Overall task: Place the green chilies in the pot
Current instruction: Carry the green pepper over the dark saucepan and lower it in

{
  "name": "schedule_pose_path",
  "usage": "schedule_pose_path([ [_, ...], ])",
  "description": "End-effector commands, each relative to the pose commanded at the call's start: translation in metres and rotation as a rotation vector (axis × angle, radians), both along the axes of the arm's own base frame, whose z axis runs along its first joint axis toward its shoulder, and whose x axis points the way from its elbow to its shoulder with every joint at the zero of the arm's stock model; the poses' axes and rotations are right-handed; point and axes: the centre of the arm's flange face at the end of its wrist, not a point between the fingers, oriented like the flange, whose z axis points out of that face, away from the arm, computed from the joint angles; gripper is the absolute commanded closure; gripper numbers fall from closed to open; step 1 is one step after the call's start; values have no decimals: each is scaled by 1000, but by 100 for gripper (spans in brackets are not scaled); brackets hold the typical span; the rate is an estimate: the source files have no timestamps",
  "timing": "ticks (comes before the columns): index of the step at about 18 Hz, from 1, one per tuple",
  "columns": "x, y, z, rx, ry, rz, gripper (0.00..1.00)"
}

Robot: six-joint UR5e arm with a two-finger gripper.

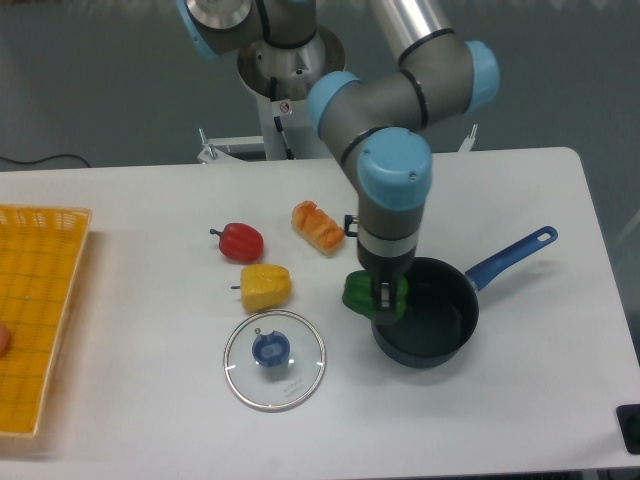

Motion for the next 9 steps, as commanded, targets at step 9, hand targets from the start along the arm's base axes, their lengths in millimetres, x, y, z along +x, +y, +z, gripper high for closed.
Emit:
schedule_pose_path([
  [9, -36, -19, -29, -9, 0, -26, 38],
])
